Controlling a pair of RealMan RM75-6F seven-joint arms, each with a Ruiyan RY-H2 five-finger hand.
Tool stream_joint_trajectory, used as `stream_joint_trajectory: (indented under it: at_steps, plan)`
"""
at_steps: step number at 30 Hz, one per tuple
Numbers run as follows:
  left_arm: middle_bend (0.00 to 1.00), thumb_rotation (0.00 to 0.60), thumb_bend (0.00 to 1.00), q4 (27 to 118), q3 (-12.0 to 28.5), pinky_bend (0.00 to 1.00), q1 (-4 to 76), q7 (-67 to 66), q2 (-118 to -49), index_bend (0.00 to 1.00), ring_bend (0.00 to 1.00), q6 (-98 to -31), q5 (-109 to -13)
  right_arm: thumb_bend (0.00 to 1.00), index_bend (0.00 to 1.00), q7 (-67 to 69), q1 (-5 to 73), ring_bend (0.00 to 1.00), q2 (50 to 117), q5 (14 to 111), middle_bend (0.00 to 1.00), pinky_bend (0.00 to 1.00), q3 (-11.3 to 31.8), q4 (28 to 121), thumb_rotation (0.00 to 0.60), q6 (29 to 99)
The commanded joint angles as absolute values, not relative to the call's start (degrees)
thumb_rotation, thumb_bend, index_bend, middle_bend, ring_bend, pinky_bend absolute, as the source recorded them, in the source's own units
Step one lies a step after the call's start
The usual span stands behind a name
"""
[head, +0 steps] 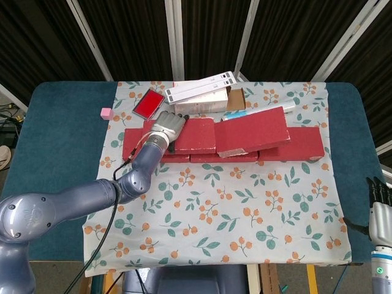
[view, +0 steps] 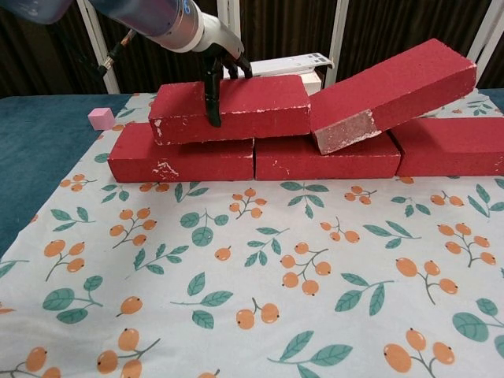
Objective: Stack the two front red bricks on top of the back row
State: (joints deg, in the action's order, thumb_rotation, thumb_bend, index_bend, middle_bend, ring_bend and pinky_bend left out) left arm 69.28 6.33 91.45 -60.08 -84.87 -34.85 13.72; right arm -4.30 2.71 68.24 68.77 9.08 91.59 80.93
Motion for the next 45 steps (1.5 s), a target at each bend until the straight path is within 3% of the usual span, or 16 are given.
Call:
stream_joint_trajectory:
  at_steps: [1,13,23,45]
  plan:
    - [0.37,0.600,0.02,69.15,6.30,0.18,91.81,-59.46,-84.56,0.36,0.26,-35.10,13.88,0.15,0.00,-4.20,2.76,0.00,68.29,68.54,0.00,0.00,9.18,91.42,0.600,80.73]
    - [0.37,0.600,0.02,70.32,6.28,0.18,91.72,-56.19,-83.31,0.36,0.26,-36.41,10.43,0.15,0.00,-4.00,3.08,0.00,68.69,67.95,0.00,0.00,9.37,90.78,0.600,79.91]
    - [0.37,0.600,0.02,72.76,4.20,0.18,93.84,-57.63,-82.26,0.36,0.26,-35.72,15.77,0.15,0.00,-3.73,3.09,0.00,68.68,67.92,0.00,0.00,9.44,90.62,0.600,79.80]
    - [0.37,0.600,0.02,65.42,2.09,0.18,95.92,-58.40,-88.70,0.36,0.26,-34.37,16.89,0.15,0.00,-2.99,3.09,0.00,68.61,67.81,0.00,0.00,9.53,90.20,0.600,79.42]
